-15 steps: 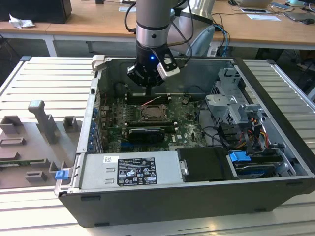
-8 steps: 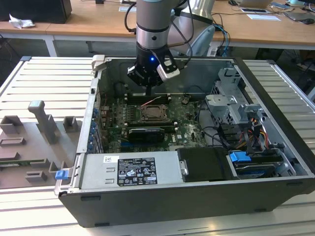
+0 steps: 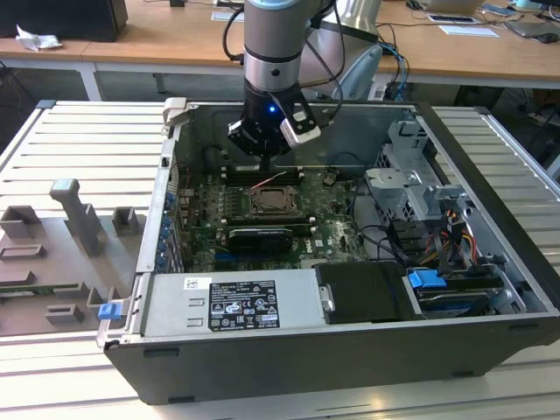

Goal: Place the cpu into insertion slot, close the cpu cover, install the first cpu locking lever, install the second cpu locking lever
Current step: 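Install the first cpu locking lever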

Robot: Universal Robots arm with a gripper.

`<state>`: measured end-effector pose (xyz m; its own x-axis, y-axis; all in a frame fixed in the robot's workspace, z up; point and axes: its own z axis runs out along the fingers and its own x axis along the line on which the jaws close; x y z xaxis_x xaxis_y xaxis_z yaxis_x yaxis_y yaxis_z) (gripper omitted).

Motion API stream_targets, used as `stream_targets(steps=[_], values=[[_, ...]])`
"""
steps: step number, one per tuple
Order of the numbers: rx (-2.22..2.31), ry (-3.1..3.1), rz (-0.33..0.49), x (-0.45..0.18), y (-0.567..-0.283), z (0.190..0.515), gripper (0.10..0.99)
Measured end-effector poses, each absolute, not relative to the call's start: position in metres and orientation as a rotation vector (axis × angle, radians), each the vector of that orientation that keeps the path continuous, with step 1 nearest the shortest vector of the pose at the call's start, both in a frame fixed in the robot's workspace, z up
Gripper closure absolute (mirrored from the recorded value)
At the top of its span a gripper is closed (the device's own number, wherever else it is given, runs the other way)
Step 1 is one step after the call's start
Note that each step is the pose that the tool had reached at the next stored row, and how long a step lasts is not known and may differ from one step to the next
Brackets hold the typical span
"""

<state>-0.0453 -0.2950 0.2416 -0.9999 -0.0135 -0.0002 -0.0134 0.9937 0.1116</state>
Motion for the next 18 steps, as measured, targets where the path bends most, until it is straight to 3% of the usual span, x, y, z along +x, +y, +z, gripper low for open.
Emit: stream_targets(steps=[18], values=[[0.021,-3.136,-0.177,-0.0450,-0.2950,0.2370,0.980]])
